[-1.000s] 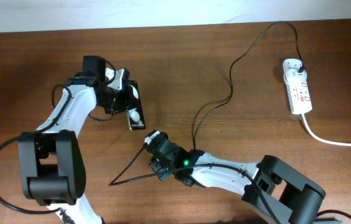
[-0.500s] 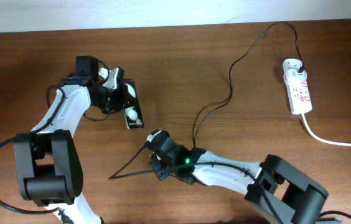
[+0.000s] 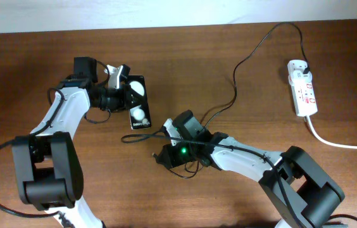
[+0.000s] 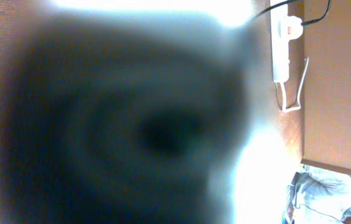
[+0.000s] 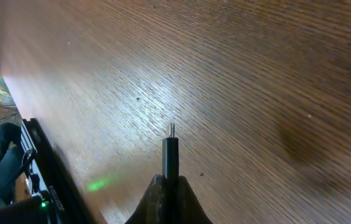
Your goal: Plug charger to phone and switch on socket
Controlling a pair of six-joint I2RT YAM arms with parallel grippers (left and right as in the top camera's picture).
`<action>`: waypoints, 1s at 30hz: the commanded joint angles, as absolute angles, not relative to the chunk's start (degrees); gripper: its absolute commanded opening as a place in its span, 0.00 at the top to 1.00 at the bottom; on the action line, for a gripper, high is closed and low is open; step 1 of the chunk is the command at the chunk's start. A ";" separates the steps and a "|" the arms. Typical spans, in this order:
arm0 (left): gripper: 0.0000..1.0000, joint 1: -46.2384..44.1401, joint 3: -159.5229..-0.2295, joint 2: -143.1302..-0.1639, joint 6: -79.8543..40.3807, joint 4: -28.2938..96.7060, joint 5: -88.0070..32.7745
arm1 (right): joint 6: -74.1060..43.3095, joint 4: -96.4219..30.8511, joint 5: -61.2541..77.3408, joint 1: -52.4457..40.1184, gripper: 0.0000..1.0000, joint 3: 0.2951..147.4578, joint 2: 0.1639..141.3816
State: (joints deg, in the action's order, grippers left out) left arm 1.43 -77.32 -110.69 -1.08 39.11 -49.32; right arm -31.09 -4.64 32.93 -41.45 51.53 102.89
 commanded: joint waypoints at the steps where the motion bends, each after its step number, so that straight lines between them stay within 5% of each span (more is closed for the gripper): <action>1: 1.00 1.56 -76.84 -108.81 0.03 38.70 -51.24 | -30.92 -4.49 33.87 -41.60 0.96 51.18 101.58; 16: 1.00 1.56 -76.31 -108.25 0.95 39.86 -51.83 | -30.24 -6.83 37.60 -41.60 0.96 51.16 100.92; 25: 1.00 6.81 -57.84 -94.48 -0.86 23.75 -59.22 | -24.43 -6.02 44.64 -41.60 0.96 49.23 96.64; 30: 1.00 6.81 -52.86 -94.48 -9.06 11.64 -64.31 | -30.50 12.05 47.86 -41.52 0.96 37.19 91.53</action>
